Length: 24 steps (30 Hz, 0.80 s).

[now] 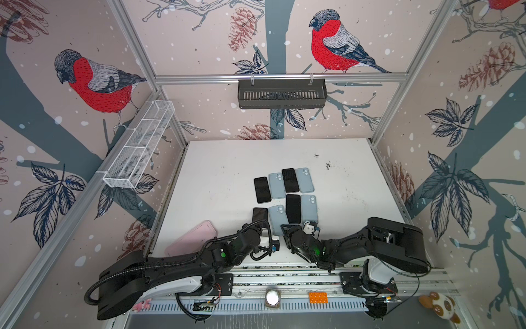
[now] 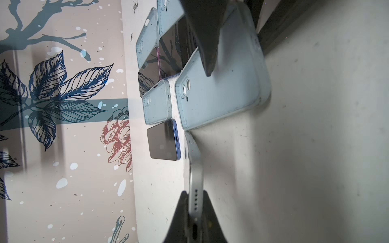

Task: Take the phone out of the phone case
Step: Place the phone at the center of the table.

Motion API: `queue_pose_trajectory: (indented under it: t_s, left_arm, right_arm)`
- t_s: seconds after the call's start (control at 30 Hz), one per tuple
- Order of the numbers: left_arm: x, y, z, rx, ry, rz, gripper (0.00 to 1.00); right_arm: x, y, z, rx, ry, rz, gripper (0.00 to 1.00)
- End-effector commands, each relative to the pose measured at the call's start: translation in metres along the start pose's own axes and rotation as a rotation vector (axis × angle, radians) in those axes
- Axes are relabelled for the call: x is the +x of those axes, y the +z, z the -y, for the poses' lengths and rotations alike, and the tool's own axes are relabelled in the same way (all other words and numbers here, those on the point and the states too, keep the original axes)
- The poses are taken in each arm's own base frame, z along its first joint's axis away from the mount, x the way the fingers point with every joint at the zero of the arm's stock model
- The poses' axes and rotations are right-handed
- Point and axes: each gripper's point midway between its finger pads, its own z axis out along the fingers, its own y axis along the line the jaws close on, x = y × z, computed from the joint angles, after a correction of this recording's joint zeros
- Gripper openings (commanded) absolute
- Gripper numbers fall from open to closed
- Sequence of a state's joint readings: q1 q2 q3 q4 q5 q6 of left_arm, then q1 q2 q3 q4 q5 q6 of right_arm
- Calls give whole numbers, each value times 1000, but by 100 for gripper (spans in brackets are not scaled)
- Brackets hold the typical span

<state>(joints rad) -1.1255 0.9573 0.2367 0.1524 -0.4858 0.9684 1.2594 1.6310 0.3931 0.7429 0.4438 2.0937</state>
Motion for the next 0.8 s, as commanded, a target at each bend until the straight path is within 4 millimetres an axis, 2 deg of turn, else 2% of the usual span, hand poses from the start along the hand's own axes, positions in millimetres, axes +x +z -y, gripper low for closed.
queue_pose_trajectory:
  t_s: [0.0, 0.2, 0.53, 0.63, 0.7, 0.77]
  left_arm:
    - [0, 0, 16, 69, 25, 18, 14]
    - [0, 1, 18, 77, 14, 18, 32]
    - [-5, 2, 16, 77, -18, 33, 48]
    - [-7, 1, 11, 67, -38, 37, 52]
    - [-9, -2, 3, 48, -64, 41, 57]
    - [-14, -6, -11, 11, -119, 54, 63]
  right_arm:
    - [7, -2, -12, -45, 23, -29, 46]
    - [8, -5, -12, -36, -9, -51, 61]
    - [21, 0, -16, -27, -62, -129, 77]
    - [24, 1, -20, -40, -82, -171, 81]
    - [28, 1, -27, -51, -132, -207, 90]
    - [29, 0, -25, -15, -175, -235, 97]
